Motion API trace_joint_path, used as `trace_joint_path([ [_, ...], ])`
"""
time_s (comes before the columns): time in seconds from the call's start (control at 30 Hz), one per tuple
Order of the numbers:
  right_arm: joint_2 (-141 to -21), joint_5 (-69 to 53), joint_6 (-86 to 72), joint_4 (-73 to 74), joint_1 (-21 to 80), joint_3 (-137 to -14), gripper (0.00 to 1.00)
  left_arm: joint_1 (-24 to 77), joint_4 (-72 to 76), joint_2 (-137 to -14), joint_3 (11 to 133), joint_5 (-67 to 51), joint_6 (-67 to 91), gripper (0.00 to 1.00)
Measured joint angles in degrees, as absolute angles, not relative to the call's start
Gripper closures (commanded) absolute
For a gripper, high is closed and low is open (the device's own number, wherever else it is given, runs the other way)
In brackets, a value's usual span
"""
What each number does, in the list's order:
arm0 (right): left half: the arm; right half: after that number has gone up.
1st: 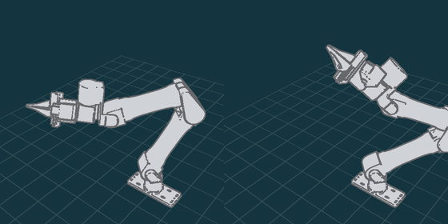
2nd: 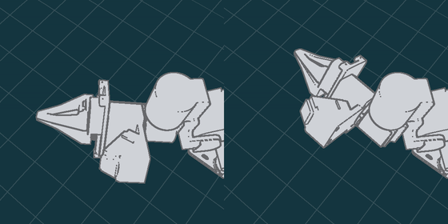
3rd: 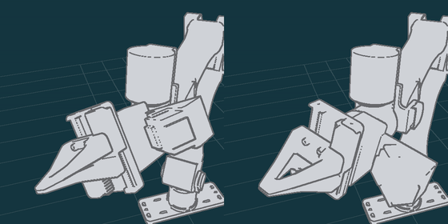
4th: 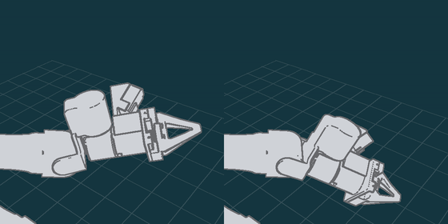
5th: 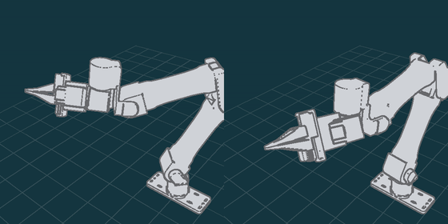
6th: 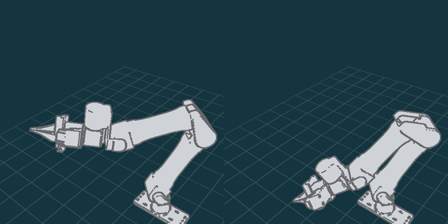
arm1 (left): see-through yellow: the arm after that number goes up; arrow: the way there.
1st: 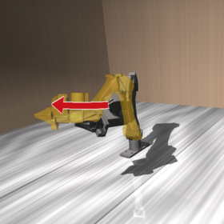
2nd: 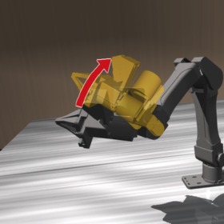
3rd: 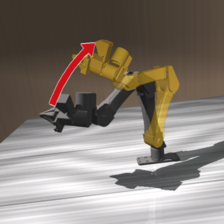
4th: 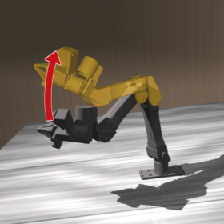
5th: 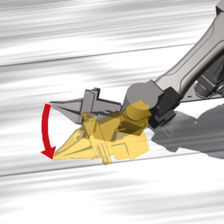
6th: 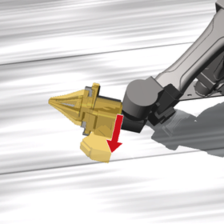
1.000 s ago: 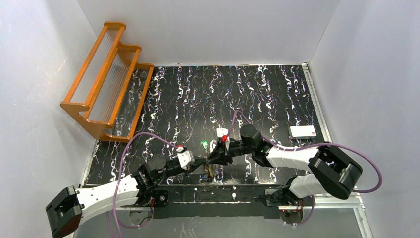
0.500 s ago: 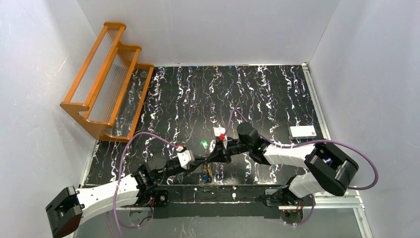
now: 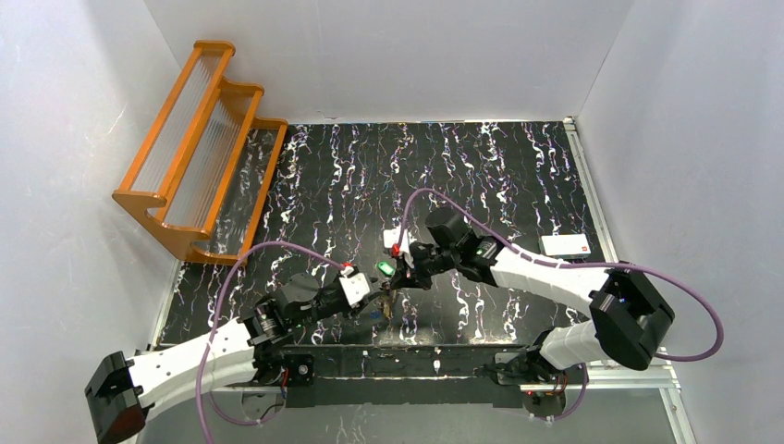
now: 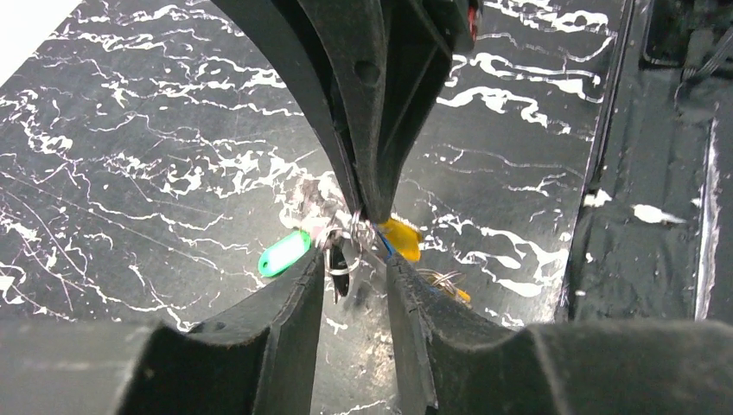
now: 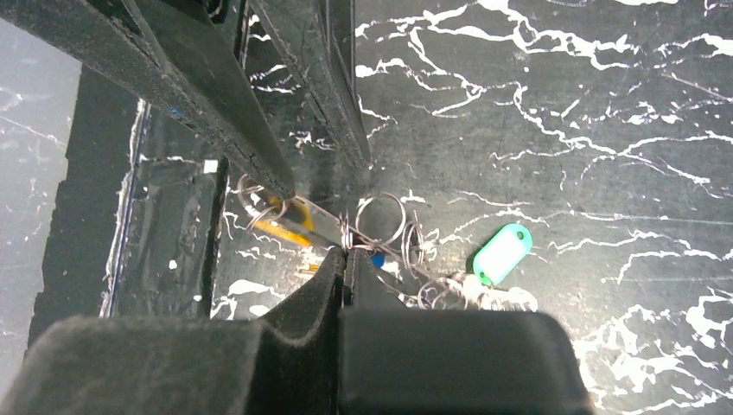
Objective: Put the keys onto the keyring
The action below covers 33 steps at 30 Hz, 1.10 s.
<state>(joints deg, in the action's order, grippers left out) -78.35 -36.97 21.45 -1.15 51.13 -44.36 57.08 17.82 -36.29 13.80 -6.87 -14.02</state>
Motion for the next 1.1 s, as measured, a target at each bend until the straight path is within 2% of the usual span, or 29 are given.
trace_joint_path([
  [0.3, -80.51, -34.70, 27.59, 9.10, 53.43, -48.31, 0.99, 57.08, 12.53, -38.28, 14.98, -6.92, -17.34, 0.73],
  [0.7, -81.08, -36.64, 26.17, 6.02, 54.37, -47.77, 0.99, 57.08, 16.99, -41.06, 14.83, -12.47, -17.37, 0.78],
  [0.9, -81.49, -36.95, 25.82, 5.82, 54.63, -47.79, 0.99, 57.08, 19.53, -44.14, 14.81, -14.35, -17.19, 0.85],
  [1.1, -81.82, -37.10, 25.76, 6.07, 54.85, -47.79, 0.99, 57.06, 19.44, -45.08, 14.79, -14.11, -17.63, 0.98],
])
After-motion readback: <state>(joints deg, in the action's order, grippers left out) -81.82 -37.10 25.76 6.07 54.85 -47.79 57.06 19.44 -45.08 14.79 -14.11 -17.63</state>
